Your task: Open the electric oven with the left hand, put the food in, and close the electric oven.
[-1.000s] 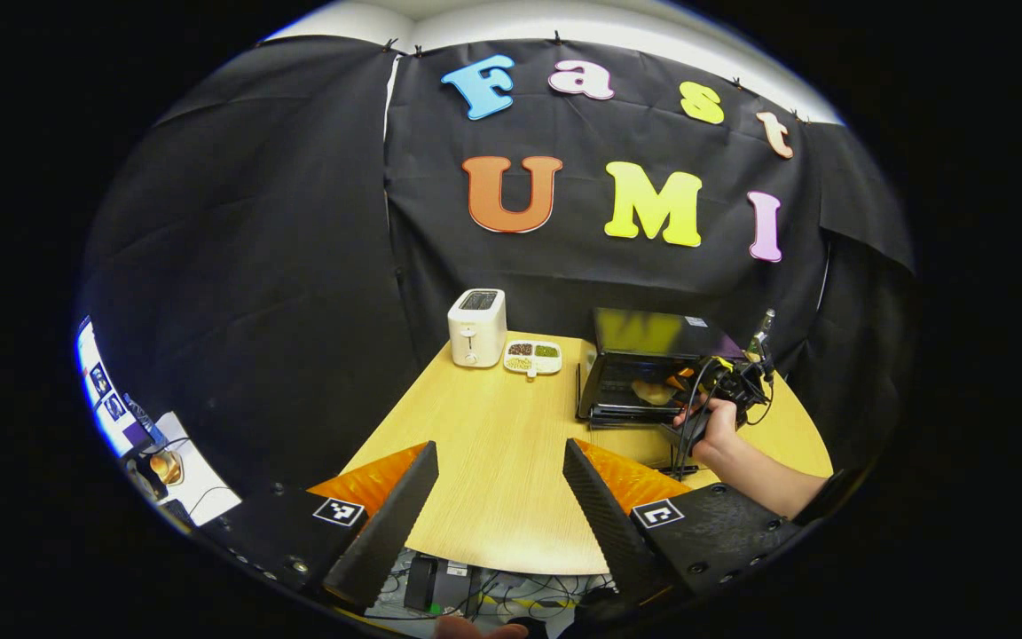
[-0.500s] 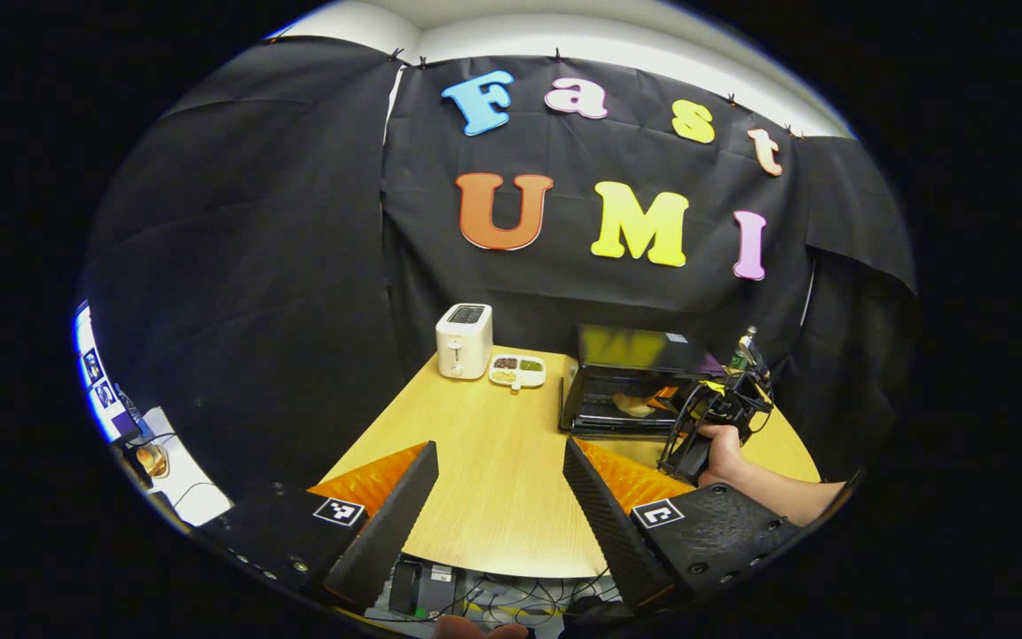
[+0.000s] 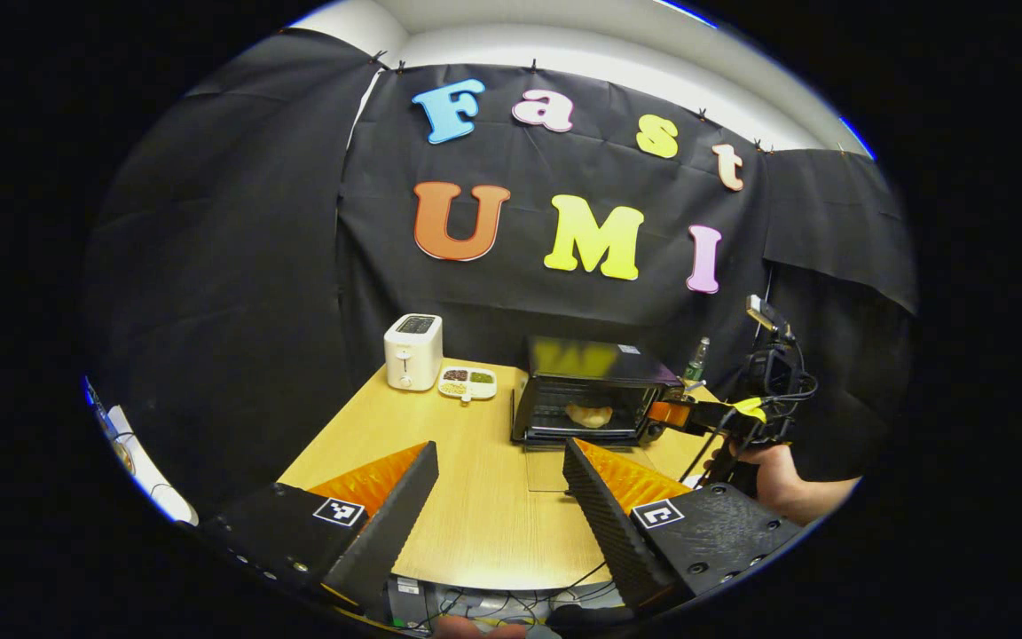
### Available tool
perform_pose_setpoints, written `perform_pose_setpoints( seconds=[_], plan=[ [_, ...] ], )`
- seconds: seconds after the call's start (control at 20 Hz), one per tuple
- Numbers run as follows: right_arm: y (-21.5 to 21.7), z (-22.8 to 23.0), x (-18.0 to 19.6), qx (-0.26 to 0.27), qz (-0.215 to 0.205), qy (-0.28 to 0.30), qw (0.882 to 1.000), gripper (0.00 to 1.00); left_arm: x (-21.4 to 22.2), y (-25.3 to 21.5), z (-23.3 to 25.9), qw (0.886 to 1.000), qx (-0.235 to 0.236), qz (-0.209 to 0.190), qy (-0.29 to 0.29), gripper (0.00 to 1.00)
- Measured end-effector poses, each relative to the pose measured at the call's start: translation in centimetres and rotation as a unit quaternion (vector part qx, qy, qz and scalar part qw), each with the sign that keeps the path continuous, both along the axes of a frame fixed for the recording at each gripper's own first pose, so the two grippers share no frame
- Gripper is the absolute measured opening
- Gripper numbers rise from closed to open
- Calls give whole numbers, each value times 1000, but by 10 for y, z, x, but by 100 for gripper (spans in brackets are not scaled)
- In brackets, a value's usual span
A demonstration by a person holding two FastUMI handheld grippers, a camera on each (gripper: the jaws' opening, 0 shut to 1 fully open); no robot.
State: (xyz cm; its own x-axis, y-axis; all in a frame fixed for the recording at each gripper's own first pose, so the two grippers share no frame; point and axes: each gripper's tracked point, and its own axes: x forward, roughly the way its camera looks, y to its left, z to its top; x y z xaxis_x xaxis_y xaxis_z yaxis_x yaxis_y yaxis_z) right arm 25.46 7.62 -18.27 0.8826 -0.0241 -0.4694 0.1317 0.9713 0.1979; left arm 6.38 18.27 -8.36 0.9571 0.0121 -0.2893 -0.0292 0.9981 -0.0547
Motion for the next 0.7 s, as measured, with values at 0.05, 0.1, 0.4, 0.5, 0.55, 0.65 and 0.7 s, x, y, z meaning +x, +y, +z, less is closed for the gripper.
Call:
perform_pose_setpoints(
  seconds=[0.05,0.1,0.4,0.5,0.55,0.65,0.7],
  plan=[
    [-2,10,-13,-11,8,-8,1000,99,3,-5,-3,1000,0,-7,0,94],
    [-4,20,-26,-24,10,-16,1000,98,6,-10,-6,1000,-2,-14,1,94],
    [-32,53,-95,-67,3,-37,997,98,27,-49,-34,999,-9,-39,19,94],
    [-46,58,-111,-60,-6,-34,998,97,34,-67,-50,998,-7,-49,34,94],
    [-54,59,-119,-59,-12,-32,998,97,37,-76,-58,998,-7,-55,41,94],
    [-73,61,-133,-68,-26,-26,997,97,46,-94,-75,996,-9,-64,57,94],
    [-82,59,-139,-75,-32,-21,996,97,50,-103,-84,996,-11,-66,64,94]
  ],
)
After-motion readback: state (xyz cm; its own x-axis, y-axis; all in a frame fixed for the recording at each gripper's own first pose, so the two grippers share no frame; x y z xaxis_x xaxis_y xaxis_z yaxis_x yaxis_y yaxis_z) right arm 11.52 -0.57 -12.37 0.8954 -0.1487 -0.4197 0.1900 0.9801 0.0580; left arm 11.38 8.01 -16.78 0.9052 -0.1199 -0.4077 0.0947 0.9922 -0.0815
